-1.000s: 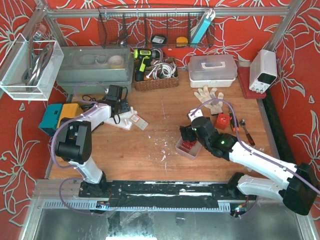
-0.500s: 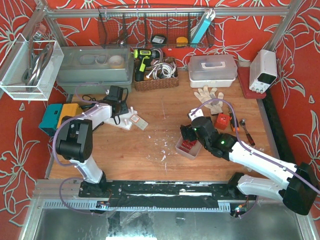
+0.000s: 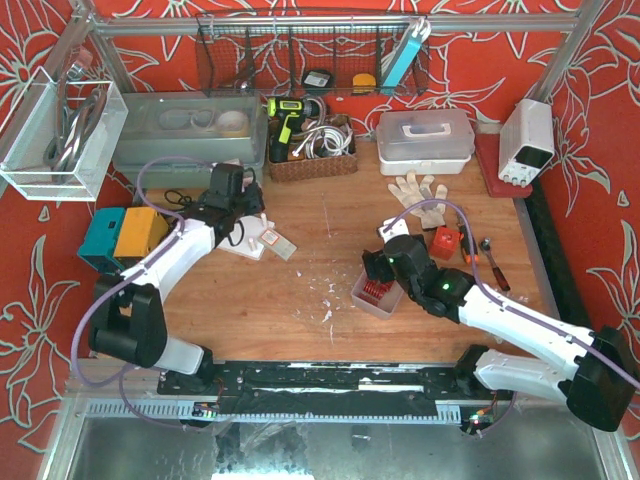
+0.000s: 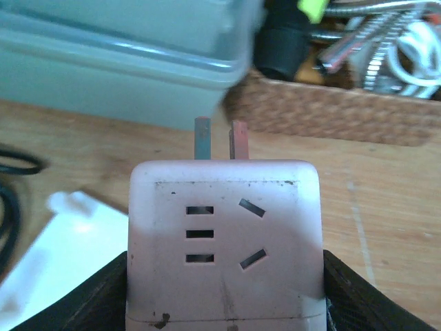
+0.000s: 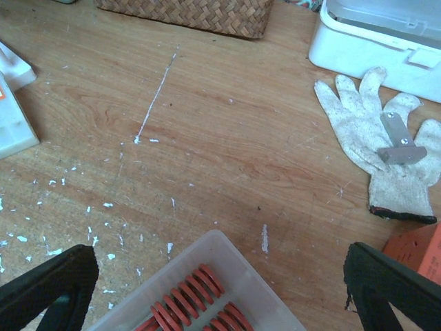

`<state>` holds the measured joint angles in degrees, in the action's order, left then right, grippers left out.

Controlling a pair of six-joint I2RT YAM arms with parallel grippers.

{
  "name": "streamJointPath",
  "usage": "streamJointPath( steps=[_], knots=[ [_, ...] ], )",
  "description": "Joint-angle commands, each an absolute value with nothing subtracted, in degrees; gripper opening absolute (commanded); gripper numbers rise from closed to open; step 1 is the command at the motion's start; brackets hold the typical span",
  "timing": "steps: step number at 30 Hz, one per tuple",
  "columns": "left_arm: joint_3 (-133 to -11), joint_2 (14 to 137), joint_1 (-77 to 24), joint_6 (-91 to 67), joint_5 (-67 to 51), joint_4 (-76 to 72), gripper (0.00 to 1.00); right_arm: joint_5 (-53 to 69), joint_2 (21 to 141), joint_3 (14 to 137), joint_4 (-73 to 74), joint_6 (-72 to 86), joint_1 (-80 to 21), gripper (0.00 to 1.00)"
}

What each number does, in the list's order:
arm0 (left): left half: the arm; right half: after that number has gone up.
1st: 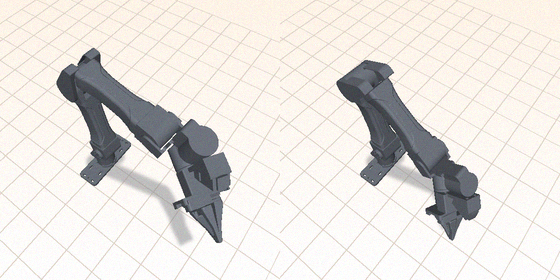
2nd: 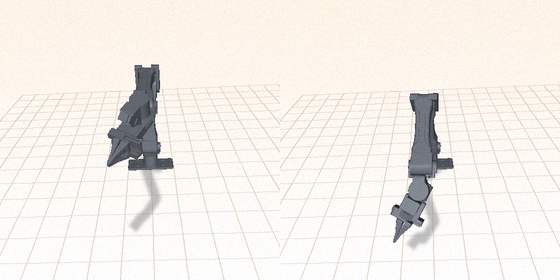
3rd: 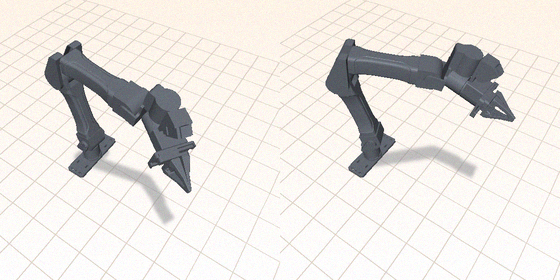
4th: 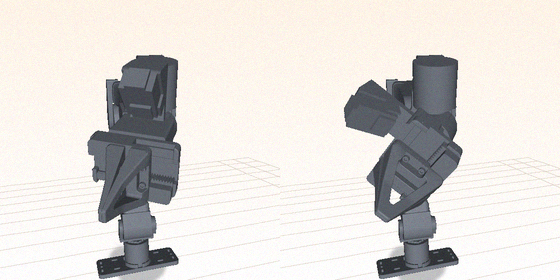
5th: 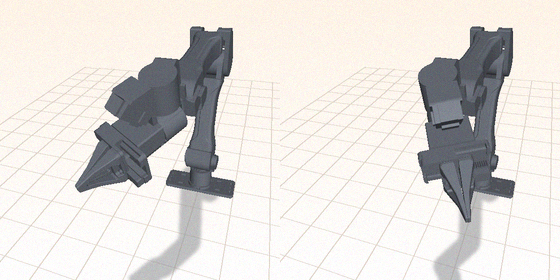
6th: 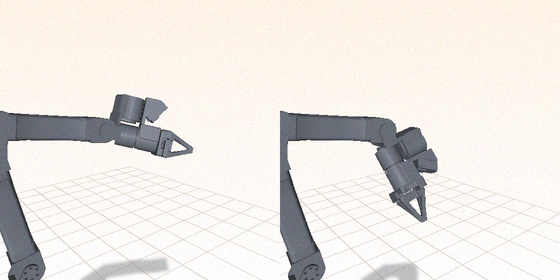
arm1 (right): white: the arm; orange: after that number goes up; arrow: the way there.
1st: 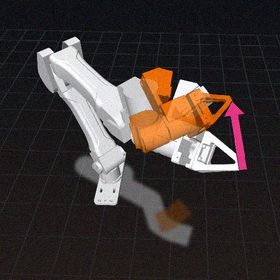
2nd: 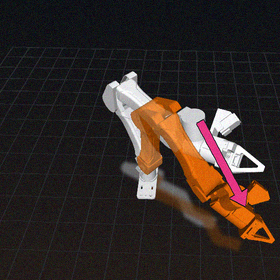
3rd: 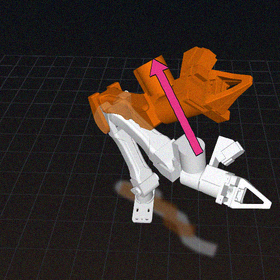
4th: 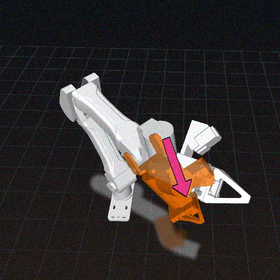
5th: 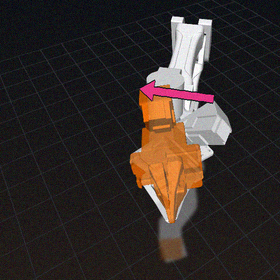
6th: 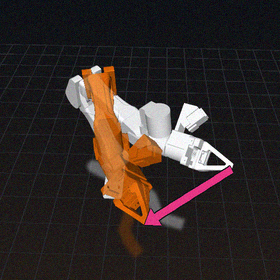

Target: Install the large spring

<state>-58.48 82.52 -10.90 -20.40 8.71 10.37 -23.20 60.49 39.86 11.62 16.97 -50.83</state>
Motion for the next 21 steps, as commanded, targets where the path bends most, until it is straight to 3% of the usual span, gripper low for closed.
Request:
streamJointPath(
  steps=[1,21],
  knots=[
    [-57.09,80.9,-15.02,-19.83,6.28,3.17,0.3,-25.46,59.18,38.57,10.52,16.55,-51.27,0.98],
    [-75.37,110.51,-27.12,-19.29,9.87,0.69,0.28,-28.07,59.08,38.01,10.09,16.26,-51.34,0.98]
  ],
)
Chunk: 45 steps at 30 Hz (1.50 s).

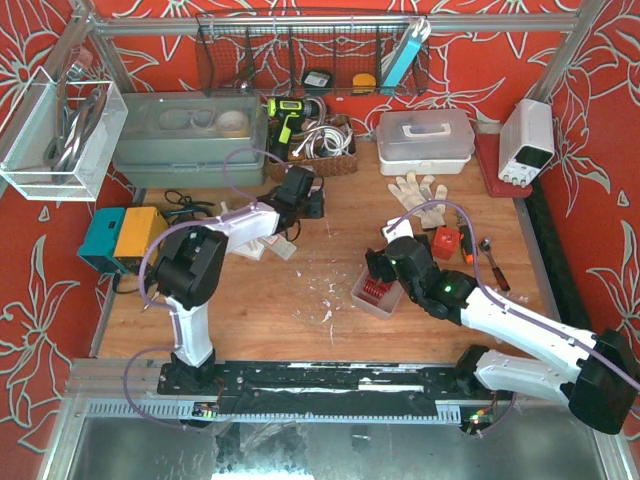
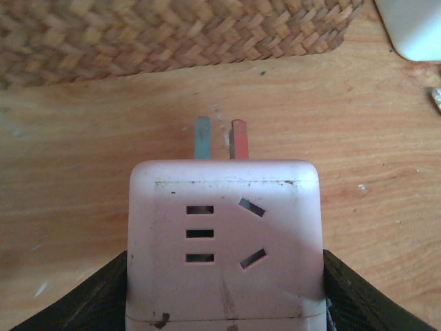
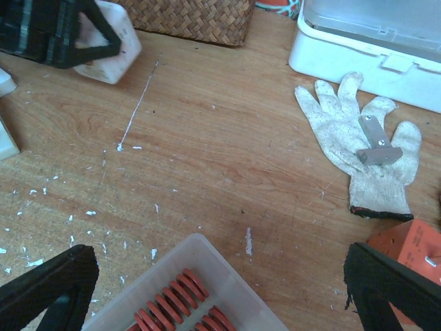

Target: Install the large spring

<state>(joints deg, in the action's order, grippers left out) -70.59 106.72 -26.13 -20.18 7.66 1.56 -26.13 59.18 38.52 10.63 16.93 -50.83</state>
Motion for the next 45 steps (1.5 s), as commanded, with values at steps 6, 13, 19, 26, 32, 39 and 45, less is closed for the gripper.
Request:
streamJointPath(
  steps=[6,13,19,26,32,39,45],
  knots=[
    [-81.36,117.42,-27.69,-19.34,9.57,1.75,0.39,-28.21,59.8,38.13,9.81,16.17,-51.29,0.98],
    [-90.82,123.05,-28.41,-19.01,11.88,7.91,0.71,-29.01,60.36,38.32,10.11,16.01,-51.35,0.98],
    [-91.04,121.18,-29.54,-18.94,18.11,12.7,0.92,-29.0,60.56,38.54,10.23,15.91,-51.29,0.98],
    [-82.72,110.5,-30.32,-27.54,26.55,15.8,1.0,-29.43,60.43,38.34,10.27,15.91,-51.4,0.98],
    [-74.52,102.25,-30.32,-38.72,24.7,17.04,1.0,-29.85,60.49,38.63,10.5,16.0,-51.34,0.98],
    [-79.87,107.03,-30.4,-61.34,25.15,35.63,0.84,-29.87,60.21,38.49,10.47,16.15,-51.34,0.98],
    [-77.75,108.57,-30.59,-71.17,21.99,38.25,0.75,-30.3,60.03,38.2,10.41,16.17,-51.35,0.98]
  ],
)
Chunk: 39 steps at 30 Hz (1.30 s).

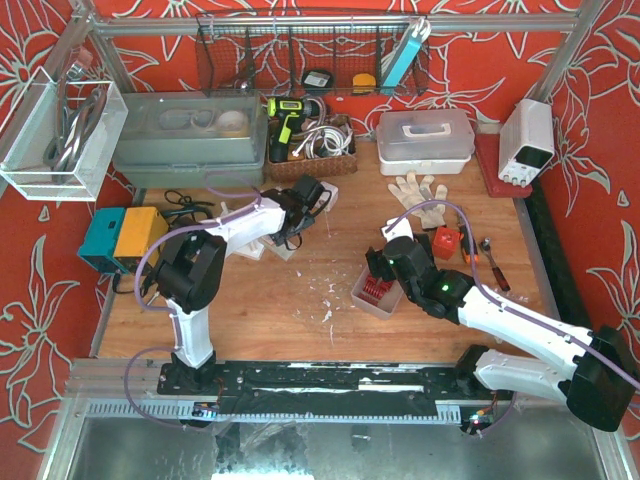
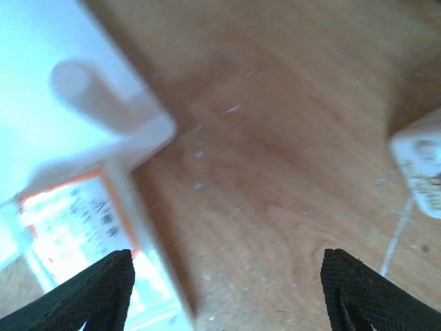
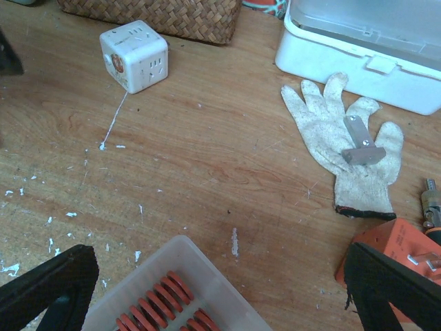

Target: Install the large spring

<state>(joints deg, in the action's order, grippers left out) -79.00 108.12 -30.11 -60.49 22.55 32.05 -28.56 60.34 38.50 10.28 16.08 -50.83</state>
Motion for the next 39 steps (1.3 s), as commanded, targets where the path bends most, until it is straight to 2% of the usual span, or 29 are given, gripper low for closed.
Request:
streamJointPath(
  steps=[1,5,14,28,35,39],
  knots=[
    [-77.49,108.73,-30.59,-71.53,22.08,38.2,0.74,-30.21,60.11,38.22,10.38,16.17,-51.4,0.98],
    [-78.09,109.79,-30.59,-73.28,21.7,40.0,0.74,-29.98,60.55,38.52,10.46,16.17,-51.36,0.98],
    [-80.69,113.19,-30.67,-73.74,19.69,43.67,0.79,-30.32,60.5,38.44,10.5,16.1,-51.39,0.98],
    [-79.24,108.52,-30.94,-77.03,22.62,46.65,0.8,-30.38,61.51,38.87,10.57,16.0,-51.33,0.98],
    [-79.06,109.04,-31.03,-78.92,23.21,48.79,0.89,-30.32,61.82,38.99,10.71,16.0,-51.32,0.98],
    [-79.04,109.6,-31.03,-79.14,23.38,48.51,0.88,-30.55,61.59,39.07,10.97,16.04,-51.38,0.98]
  ],
)
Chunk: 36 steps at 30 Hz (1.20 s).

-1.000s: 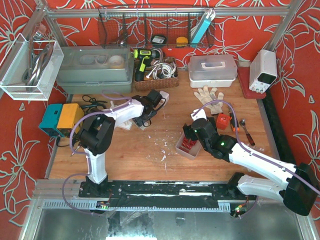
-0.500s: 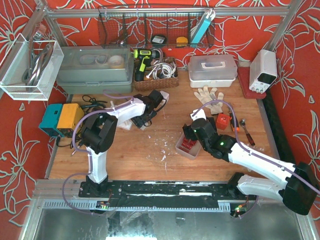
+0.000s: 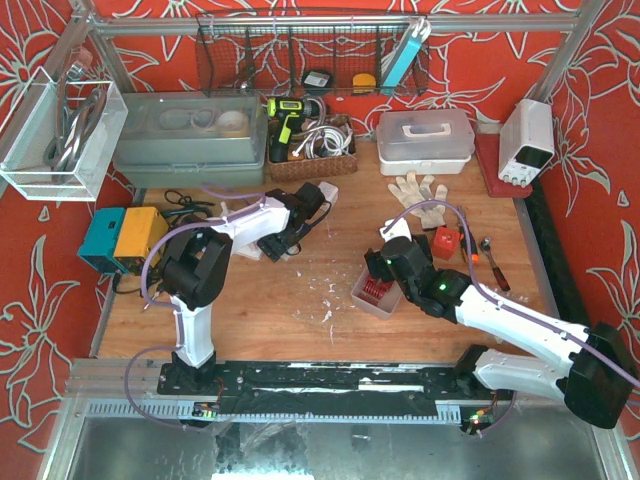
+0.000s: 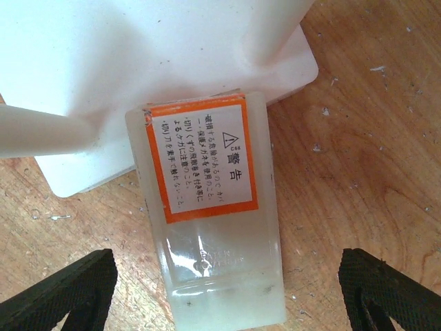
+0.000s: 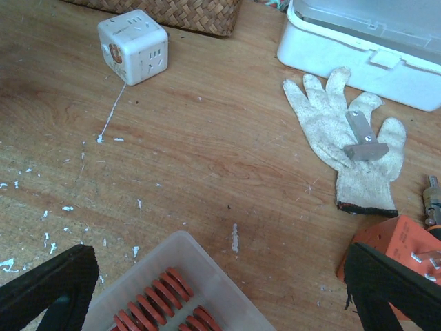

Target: Install the large spring

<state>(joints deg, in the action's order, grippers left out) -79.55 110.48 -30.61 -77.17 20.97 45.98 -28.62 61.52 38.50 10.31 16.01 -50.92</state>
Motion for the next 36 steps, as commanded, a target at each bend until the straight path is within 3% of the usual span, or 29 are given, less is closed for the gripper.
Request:
streamJointPath(
  steps=[1,21,31,36],
  knots=[
    [-78.97,109.82,-31.03,-79.34,23.09,48.28,0.87,-30.55,61.44,39.01,10.94,16.0,-51.33,0.98],
    [-79.59,115.23,-31.46,-78.88,22.87,45.38,0.74,-31.02,60.05,38.85,11.23,15.84,-51.36,0.98],
    [-80.18,114.08,-32.13,-76.15,23.13,44.75,0.44,-31.11,59.46,38.67,11.17,15.86,-51.37,0.98],
    [-83.51,113.29,-35.22,-70.64,28.39,44.49,0.4,-31.28,59.35,38.66,11.3,15.9,-51.33,0.98]
  ],
)
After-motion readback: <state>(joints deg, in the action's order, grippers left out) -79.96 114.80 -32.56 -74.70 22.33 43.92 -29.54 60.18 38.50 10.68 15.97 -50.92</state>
